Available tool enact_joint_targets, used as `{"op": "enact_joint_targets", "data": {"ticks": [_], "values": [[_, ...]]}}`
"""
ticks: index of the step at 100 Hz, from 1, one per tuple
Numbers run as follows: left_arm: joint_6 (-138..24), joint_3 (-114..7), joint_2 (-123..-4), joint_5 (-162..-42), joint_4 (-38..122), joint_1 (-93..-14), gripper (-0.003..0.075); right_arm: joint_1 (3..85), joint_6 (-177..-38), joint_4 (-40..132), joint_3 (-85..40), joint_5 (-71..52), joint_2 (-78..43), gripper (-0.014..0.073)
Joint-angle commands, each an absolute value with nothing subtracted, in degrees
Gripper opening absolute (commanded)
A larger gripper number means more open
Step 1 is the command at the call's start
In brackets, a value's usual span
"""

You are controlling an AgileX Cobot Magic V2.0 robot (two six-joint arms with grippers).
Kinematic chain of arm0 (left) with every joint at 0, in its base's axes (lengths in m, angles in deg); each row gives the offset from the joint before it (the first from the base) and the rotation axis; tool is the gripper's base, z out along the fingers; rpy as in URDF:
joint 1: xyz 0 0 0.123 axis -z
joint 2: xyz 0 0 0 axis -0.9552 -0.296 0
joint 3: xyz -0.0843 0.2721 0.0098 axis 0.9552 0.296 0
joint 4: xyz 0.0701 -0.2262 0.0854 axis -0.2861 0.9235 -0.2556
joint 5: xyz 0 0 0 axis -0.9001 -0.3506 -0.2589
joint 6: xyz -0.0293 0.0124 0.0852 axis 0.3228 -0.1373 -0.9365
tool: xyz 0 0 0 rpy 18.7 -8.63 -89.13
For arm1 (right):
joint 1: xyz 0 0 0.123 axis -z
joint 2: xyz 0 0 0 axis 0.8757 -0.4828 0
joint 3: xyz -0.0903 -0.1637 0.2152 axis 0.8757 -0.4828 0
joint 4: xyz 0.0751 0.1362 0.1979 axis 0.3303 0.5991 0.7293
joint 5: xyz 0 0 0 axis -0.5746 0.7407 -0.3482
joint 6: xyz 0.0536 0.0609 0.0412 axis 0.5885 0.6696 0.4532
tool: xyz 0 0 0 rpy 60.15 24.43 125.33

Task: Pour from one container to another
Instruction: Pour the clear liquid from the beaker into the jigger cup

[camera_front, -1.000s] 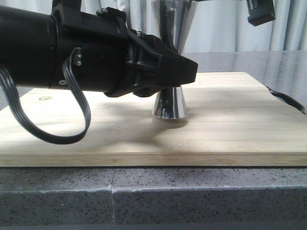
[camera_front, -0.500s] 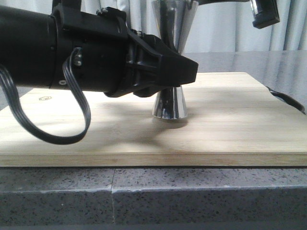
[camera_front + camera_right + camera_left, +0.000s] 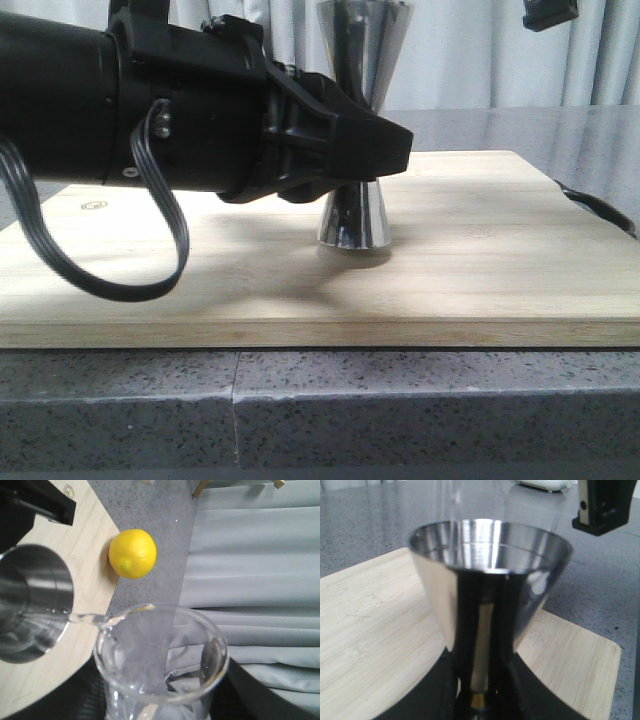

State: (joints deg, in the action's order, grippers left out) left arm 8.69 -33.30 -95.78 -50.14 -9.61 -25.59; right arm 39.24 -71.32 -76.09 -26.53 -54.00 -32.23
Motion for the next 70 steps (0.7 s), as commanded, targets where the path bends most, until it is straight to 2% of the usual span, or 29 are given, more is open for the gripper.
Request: {"op": "enact_joint_targets", "data": {"ticks": [1,70], "values": [[9.05,-34.94,-93.25,-44.81,-8.64,-25.10,-0.0019,39.16,-71.64,-75.72,-24.35,-53.37,-30.22,0.0244],[9.05,-34.94,-93.25,-44.81,-8.42,-25.22,-0.0019,39.16,-71.73,-77.62,-24.35,-53.71,-30.22,0.0244]]}}
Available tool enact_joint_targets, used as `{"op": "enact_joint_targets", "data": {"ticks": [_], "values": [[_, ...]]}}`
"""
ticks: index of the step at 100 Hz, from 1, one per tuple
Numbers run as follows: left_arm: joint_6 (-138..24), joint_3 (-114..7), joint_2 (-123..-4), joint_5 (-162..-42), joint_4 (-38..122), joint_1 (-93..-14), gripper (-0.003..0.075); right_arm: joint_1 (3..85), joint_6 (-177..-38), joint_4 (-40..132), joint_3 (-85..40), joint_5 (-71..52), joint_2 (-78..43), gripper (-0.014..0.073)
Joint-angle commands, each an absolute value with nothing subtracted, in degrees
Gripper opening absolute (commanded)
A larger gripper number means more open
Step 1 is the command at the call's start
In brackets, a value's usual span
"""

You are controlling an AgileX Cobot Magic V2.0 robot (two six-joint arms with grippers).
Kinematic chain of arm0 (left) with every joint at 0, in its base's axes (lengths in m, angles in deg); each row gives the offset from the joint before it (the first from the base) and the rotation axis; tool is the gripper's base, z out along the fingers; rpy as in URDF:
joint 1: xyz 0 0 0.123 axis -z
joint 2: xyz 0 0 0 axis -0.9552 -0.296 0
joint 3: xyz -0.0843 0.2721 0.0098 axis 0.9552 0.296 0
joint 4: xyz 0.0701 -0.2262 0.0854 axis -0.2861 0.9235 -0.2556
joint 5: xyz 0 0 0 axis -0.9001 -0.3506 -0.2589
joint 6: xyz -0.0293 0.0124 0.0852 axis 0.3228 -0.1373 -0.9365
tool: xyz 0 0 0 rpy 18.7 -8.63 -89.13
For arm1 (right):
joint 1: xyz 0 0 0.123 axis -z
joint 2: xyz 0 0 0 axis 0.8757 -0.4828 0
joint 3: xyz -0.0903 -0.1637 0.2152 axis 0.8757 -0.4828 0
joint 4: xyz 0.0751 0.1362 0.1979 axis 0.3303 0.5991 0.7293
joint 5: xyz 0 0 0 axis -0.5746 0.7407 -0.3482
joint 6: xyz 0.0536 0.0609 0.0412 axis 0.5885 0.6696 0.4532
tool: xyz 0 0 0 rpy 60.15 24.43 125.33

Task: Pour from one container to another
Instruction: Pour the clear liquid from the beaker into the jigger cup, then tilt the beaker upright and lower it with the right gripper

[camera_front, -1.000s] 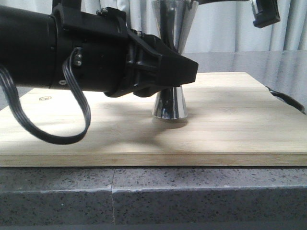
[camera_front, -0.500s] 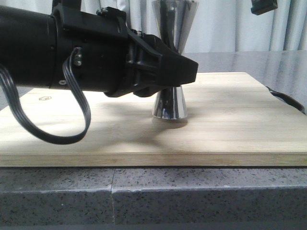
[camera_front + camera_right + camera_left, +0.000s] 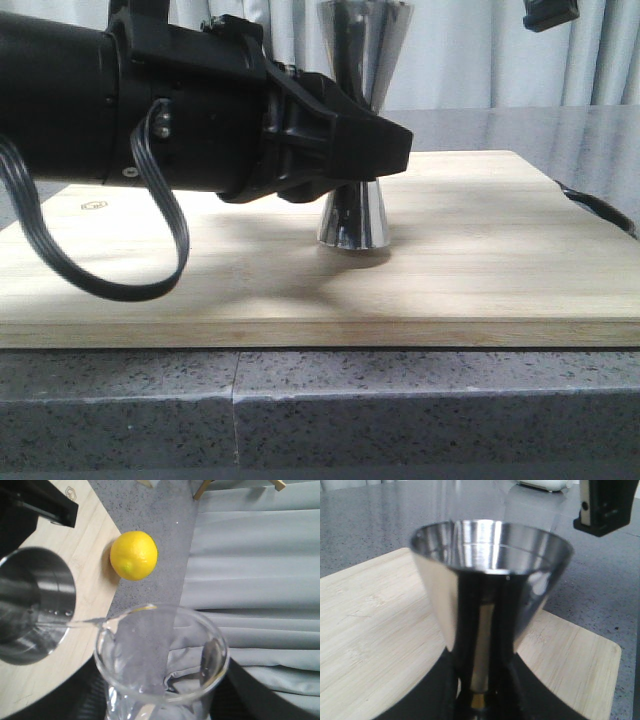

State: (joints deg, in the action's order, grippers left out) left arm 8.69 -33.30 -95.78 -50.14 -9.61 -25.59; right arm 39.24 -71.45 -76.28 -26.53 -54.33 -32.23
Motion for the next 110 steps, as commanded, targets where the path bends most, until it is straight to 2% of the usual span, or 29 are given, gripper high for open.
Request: {"op": "enact_joint_targets", "data": {"ticks": [1,74,110], "values": [[9.05,-34.94,-93.25,-44.81,-8.42,-25.22,-0.0019,39.16,-71.73,-77.62,-24.35,-53.71,-30.22,0.0244],[9.05,-35.28,-93.25,-44.81,-8.42,-25.59,-0.0019,39.16,-71.24,-77.62,-24.35,-54.86,-30.22,0.0244],[9.05,-35.28,-93.25,-44.81,-8.42,-26.03,-0.0019,39.16,-57.41,-75.50,-24.35,-54.92,-30.22,0.0244]]}}
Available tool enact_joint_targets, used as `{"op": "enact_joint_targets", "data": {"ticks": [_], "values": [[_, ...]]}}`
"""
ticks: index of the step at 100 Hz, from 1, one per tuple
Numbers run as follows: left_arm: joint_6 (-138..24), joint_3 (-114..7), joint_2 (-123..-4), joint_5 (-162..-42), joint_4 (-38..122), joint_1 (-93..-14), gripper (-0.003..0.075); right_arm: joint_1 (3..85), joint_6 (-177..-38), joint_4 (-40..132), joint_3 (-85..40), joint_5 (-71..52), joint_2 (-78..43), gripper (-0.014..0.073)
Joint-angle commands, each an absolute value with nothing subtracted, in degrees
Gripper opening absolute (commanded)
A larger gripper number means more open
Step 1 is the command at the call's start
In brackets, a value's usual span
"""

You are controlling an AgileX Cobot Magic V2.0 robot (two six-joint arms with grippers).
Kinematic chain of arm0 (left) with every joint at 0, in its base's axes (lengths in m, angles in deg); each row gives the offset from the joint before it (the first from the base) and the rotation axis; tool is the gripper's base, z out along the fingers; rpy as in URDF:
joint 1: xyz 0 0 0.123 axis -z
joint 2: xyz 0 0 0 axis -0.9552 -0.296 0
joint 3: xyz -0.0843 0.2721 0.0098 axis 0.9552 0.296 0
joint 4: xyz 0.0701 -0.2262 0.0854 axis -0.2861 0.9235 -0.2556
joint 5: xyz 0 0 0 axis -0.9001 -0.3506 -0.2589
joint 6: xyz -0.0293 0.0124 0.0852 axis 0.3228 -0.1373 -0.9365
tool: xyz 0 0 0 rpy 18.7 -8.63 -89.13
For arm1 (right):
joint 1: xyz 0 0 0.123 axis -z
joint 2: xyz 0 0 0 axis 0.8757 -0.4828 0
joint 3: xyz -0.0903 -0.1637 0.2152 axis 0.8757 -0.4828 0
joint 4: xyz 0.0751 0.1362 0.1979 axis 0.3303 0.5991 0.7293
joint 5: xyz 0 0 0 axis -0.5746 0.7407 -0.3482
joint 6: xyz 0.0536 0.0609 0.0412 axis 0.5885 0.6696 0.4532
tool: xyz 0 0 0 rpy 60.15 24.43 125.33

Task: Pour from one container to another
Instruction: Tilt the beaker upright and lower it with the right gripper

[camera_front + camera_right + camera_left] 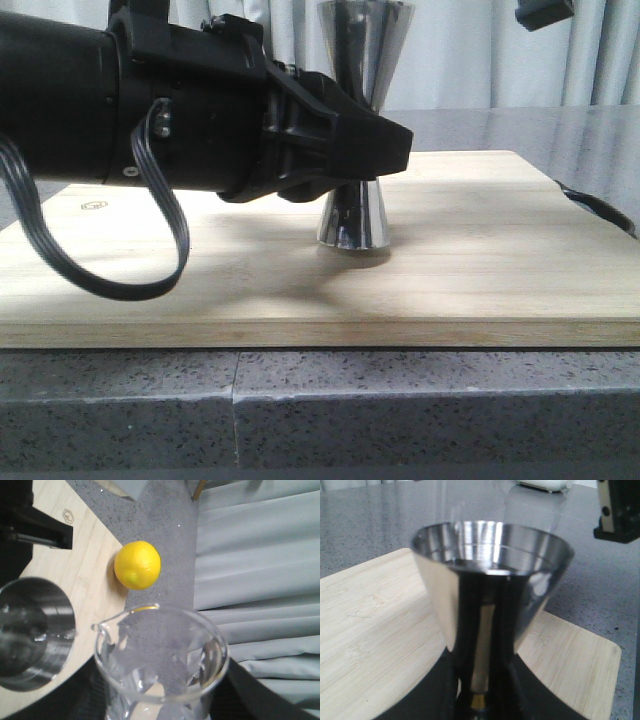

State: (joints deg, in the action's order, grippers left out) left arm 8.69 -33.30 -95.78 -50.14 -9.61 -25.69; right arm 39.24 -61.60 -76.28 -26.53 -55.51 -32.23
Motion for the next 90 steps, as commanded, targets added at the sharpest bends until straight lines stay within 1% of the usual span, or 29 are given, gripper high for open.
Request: {"op": "enact_joint_targets", "data": {"ticks": [1,26,64,74,90], "values": [[9.05,-35.28,-93.25,-44.71,-8.42,-26.03,-0.0019,39.16,-57.17,-75.31,-24.35,-54.92,-30.22,0.0244],[9.05,-35.28,-93.25,-44.59,-8.42,-26.03,-0.0019,39.16,-50.28,-65.95,-24.35,-49.13,-30.22,0.0244],[9.05,-35.28,-93.25,-44.59,-8.42,-26.63,-0.0019,39.42,-50.00,-44.41,-24.35,-41.76,-30.22,0.0244],[9.05,-35.28,-93.25,-44.59,-8.42,-26.63,-0.0019,41.37,-49.89,-36.19,-24.35,-41.88,-30.45,0.0244],[9.05,-35.28,-93.25,-44.59,-8.42,-26.63,-0.0019,47.40,-49.71,-23.51,-24.35,-44.08,-32.82,0.0244]]}}
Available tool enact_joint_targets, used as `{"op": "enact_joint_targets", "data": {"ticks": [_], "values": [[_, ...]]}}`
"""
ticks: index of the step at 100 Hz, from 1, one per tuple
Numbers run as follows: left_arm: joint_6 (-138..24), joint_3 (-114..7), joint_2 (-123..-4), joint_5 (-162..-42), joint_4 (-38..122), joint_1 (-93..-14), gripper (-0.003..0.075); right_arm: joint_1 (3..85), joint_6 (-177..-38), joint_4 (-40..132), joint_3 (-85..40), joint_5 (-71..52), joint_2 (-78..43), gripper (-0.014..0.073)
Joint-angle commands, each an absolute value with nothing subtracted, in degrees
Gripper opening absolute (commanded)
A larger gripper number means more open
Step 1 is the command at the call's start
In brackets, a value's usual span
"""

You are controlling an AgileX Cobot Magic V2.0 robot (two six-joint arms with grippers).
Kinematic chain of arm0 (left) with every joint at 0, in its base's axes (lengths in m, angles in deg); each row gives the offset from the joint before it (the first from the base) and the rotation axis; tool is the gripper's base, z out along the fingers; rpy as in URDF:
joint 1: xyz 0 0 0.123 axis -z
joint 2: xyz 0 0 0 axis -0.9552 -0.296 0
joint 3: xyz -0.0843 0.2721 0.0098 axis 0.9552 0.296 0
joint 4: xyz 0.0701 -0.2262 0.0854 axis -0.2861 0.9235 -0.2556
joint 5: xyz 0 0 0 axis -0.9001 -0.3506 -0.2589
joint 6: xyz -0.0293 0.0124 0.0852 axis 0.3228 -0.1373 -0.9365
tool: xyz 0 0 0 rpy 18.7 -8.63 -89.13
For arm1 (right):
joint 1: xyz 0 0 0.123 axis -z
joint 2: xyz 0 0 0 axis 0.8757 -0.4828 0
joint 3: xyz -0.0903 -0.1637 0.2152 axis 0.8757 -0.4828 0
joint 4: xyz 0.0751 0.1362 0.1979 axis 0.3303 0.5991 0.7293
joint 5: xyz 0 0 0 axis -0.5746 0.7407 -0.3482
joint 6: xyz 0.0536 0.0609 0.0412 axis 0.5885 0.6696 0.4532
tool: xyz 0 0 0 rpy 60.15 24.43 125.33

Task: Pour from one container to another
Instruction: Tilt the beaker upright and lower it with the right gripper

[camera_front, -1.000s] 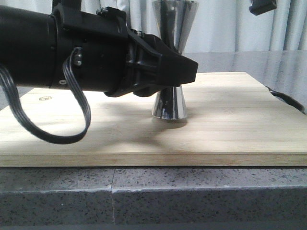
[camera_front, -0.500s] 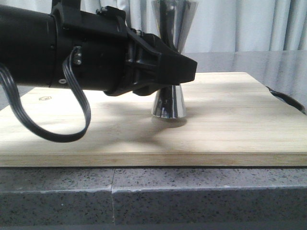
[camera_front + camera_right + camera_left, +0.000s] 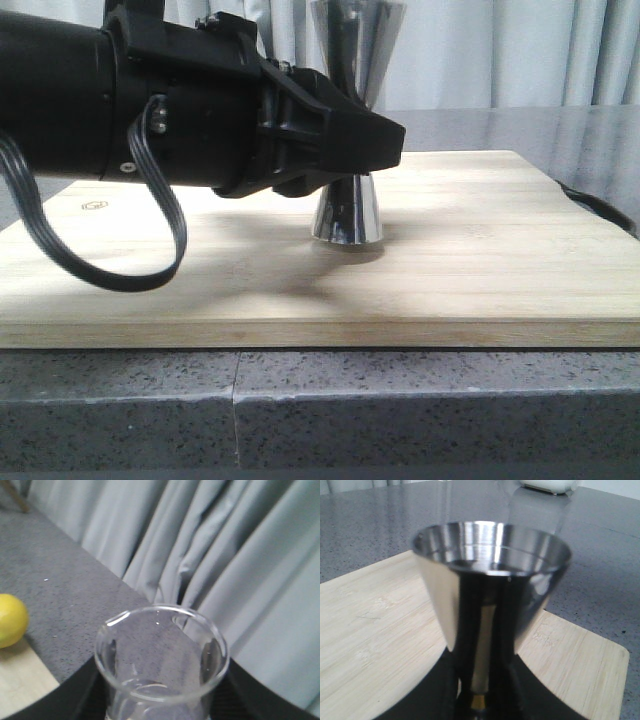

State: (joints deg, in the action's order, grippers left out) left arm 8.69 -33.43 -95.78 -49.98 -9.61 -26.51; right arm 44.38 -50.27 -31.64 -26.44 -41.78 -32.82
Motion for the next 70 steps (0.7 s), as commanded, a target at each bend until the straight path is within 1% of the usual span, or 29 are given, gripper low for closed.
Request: {"op": "enact_joint_targets", "data": {"ticks": [1,20,30,45,70], "values": [[9.05,-35.28,-93.25,-44.55,-8.42,-26.63,-0.0019,47.64,-49.51,-23.29,-24.35,-44.27,-32.82,0.0244],[9.05,-35.28,-93.25,-44.34,-8.42,-26.63,-0.0019,51.68,-41.84,-22.82,-24.47,-47.80,-37.16,0.0244],[9.05,-35.28,-93.25,-44.12,-8.42,-26.63,-0.0019,51.80,-41.84,-24.71,-25.53,-50.24,-40.00,0.0244],[9.05,-35.28,-93.25,-44.01,-8.42,-26.63,-0.0019,51.80,-41.84,-30.09,-28.08,-58.09,-43.31,0.0244],[9.05,-35.28,-93.25,-43.75,-8.53,-27.72,-0.0019,51.80,-46.68,-30.24,-33.98,-61.56,-44.41,0.0244]]}}
